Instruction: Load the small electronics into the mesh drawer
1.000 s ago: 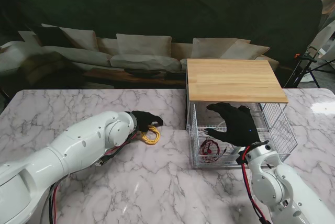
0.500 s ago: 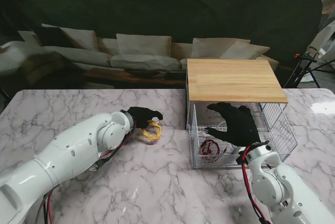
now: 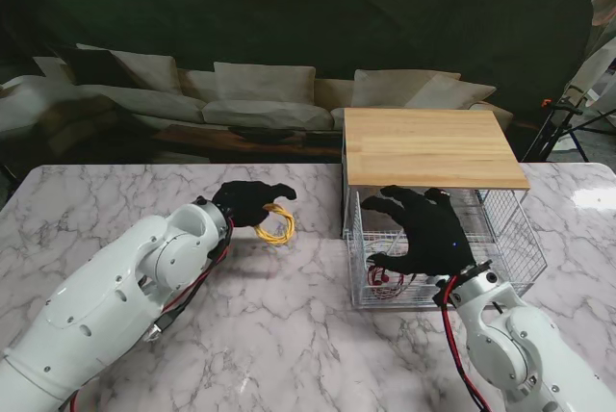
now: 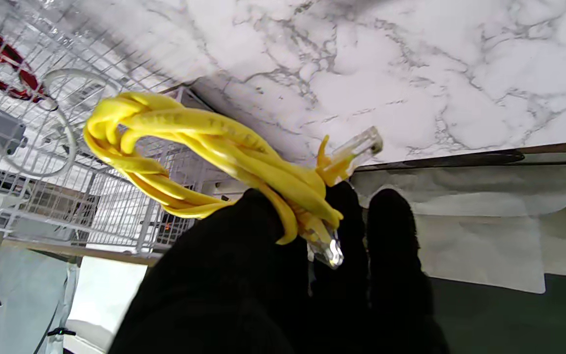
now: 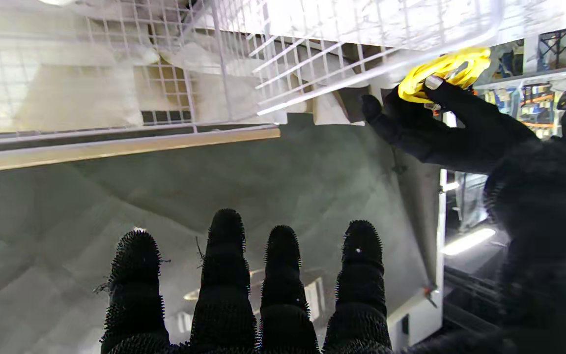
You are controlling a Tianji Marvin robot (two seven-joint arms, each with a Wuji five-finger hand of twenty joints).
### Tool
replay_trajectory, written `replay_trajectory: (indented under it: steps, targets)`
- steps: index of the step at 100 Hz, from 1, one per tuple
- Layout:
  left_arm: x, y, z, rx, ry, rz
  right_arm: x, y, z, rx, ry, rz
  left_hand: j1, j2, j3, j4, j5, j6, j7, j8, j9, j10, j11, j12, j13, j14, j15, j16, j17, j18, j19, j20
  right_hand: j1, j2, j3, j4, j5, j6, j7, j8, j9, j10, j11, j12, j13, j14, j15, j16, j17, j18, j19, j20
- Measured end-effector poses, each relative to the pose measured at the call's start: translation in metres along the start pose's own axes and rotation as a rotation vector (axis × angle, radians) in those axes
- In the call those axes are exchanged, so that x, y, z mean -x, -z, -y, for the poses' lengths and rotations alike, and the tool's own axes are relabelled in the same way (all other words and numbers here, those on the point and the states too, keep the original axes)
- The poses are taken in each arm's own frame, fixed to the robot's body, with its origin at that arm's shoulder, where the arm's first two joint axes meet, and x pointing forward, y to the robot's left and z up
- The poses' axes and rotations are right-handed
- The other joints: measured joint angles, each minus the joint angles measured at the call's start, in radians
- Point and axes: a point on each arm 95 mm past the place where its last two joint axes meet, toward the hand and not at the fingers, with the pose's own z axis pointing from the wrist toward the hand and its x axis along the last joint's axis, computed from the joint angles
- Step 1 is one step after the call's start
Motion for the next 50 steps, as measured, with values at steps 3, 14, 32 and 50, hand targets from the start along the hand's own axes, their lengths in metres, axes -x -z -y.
replay_trajectory:
  steps: [3, 14, 32, 50]
  targets:
    - [-0.002, 0.002, 0.001, -0.005, 0.005, 0.0, -0.003, 0.0, 0.0, 0.003, 0.004, -0.012, 0.0, 0.0, 0.0, 0.0, 0.011, 0.0, -0.003, 0.0, 0.0, 0.0, 0.0, 0.001, 0.0, 0.0, 0.0, 0.0, 0.0, 0.0, 0.0, 0.0, 0.008, 0.0, 0.0, 0.0, 0.0, -0.013, 0.002, 0.012, -0.015, 0.0, 0.0, 0.0, -0.003, 0.0, 0.0, -0.002, 0.0, 0.0, -0.001, -0.002]
    - [-0.006, 0.007, 0.006, -0.019, 0.031, -0.001, -0.015, -0.004, 0.004, -0.008, 0.02, -0.061, 0.0, 0.0, 0.0, 0.0, 0.011, 0.0, -0.006, -0.002, 0.0, 0.001, 0.0, 0.009, 0.0, 0.001, 0.0, 0.003, 0.001, 0.001, 0.0, 0.0, 0.035, 0.0, 0.002, 0.0, 0.0, -0.049, 0.002, 0.022, -0.036, -0.002, 0.001, -0.009, -0.016, 0.0, -0.005, -0.004, -0.001, 0.0, -0.001, -0.01]
    - [-0.014, 0.009, 0.012, -0.032, 0.06, -0.018, -0.035, -0.013, 0.004, -0.021, 0.149, -0.151, 0.0, 0.0, 0.0, 0.0, 0.011, 0.0, -0.011, -0.002, 0.0, 0.001, 0.0, 0.02, 0.0, 0.001, 0.0, 0.013, -0.004, 0.001, 0.0, 0.011, 0.061, 0.0, -0.015, 0.0, 0.0, -0.049, -0.035, 0.025, -0.049, -0.003, 0.001, -0.023, -0.028, 0.0, -0.015, -0.014, -0.01, 0.0, -0.002, -0.015]
    - [-0.026, 0.015, 0.022, -0.06, 0.093, -0.026, -0.047, -0.024, 0.002, -0.003, 0.158, -0.19, 0.0, 0.0, 0.01, -0.002, 0.022, 0.001, -0.02, -0.002, 0.0, 0.002, 0.0, 0.021, 0.0, 0.002, 0.0, 0.013, -0.004, 0.001, 0.0, 0.011, 0.061, 0.001, -0.017, 0.0, 0.0, -0.049, -0.061, 0.006, -0.049, -0.005, 0.001, -0.025, -0.028, 0.0, -0.015, -0.014, -0.012, 0.0, -0.001, -0.023]
